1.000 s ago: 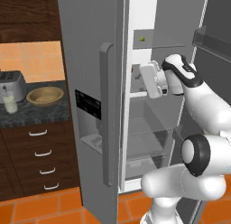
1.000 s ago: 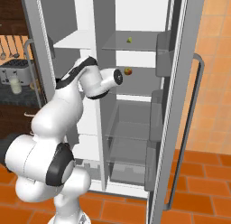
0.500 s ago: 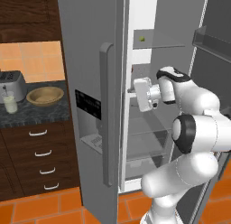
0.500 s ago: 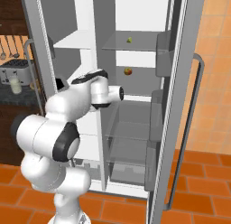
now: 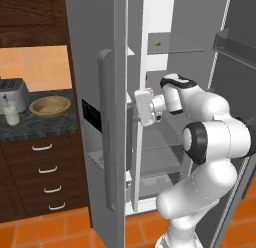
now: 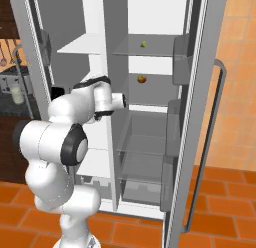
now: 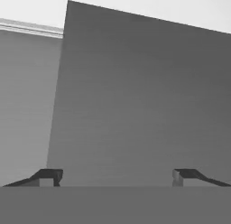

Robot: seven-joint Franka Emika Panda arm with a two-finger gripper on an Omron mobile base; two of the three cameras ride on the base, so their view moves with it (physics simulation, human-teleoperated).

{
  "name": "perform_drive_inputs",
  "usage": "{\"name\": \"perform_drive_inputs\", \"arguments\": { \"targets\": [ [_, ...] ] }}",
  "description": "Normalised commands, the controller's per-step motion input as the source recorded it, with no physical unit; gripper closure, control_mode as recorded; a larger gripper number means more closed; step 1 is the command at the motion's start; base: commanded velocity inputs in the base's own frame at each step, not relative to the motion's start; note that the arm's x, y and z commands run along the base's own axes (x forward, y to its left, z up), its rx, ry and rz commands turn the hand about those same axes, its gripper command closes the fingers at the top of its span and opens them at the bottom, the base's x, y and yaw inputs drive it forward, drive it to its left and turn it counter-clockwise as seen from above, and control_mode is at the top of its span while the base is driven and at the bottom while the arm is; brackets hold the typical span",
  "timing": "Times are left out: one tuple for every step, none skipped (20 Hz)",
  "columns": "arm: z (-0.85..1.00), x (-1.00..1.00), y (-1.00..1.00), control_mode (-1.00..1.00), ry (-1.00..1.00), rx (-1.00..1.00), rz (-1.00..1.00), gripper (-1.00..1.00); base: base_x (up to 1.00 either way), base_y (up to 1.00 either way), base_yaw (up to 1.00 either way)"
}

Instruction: Grab a lemon wedge from the fridge and one ice cube from the ice bowl, and put them in the glass of lemonade.

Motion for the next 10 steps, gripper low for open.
{"name": "perform_drive_inputs", "arguments": {
  "targets": [
    [0.00,-0.60,0.99,-1.00,0.01,0.00,0.19,-1.00,0.00,0.00,0.00],
    [0.00,-0.66,0.99,-1.00,0.01,0.00,0.19,-1.00,0.00,0.00,0.00],
    [0.00,-0.72,1.00,-1.00,0.00,0.00,0.20,-1.00,0.00,0.00,0.00],
    [0.00,-0.78,1.00,-1.00,0.00,0.00,0.20,-1.00,0.00,0.00,0.00],
    [0.00,-0.80,1.00,-1.00,0.00,0.00,0.19,-1.00,0.00,0.00,0.00],
    [0.00,-0.83,1.00,-1.00,0.00,0.00,0.19,-1.00,0.00,0.00,0.00],
    [0.00,-0.76,0.81,-1.00,0.00,0.00,0.18,-1.00,0.00,0.00,0.00],
    [0.16,-0.58,0.32,-1.00,0.00,0.00,0.14,-1.00,0.00,0.00,0.00],
    [0.20,-0.42,0.00,-1.00,-0.09,0.00,0.06,-1.00,0.00,0.00,0.00],
    [0.29,-0.37,0.00,-1.00,-0.07,0.00,0.04,-1.00,0.00,0.00,0.00]
  ]
}}
